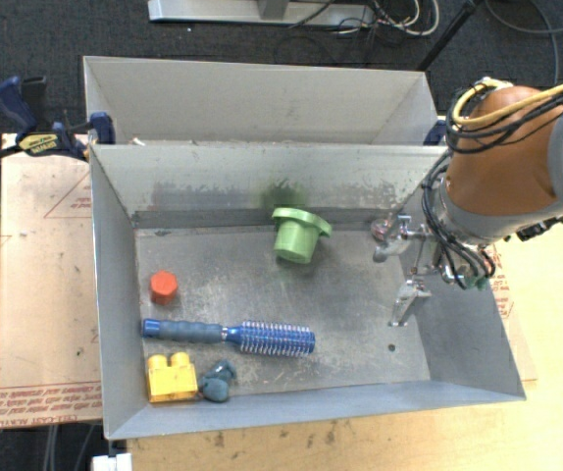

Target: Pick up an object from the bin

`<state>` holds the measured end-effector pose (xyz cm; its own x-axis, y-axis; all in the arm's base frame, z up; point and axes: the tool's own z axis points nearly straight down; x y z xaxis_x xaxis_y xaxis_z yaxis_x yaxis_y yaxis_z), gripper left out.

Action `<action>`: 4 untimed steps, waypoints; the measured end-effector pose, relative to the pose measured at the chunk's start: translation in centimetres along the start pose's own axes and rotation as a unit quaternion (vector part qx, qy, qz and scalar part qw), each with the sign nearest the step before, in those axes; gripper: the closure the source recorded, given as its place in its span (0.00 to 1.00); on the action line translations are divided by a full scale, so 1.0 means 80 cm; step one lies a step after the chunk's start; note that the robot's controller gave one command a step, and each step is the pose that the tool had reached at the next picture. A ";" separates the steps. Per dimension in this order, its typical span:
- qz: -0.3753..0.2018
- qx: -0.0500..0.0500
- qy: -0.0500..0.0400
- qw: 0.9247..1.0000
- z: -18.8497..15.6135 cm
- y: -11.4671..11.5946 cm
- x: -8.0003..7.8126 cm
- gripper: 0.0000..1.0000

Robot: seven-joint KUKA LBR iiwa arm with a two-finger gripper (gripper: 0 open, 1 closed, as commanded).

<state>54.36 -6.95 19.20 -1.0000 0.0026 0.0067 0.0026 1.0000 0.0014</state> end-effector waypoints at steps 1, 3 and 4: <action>-0.062 -0.001 0.001 0.998 0.105 0.058 0.043 0.00; -0.071 0.001 -0.004 0.997 0.120 0.178 0.044 1.00; -0.064 0.001 -0.008 0.998 -0.065 0.165 0.034 1.00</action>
Offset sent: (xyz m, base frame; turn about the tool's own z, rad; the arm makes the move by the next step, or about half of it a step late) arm -0.0328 0.0436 -0.0796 -0.1226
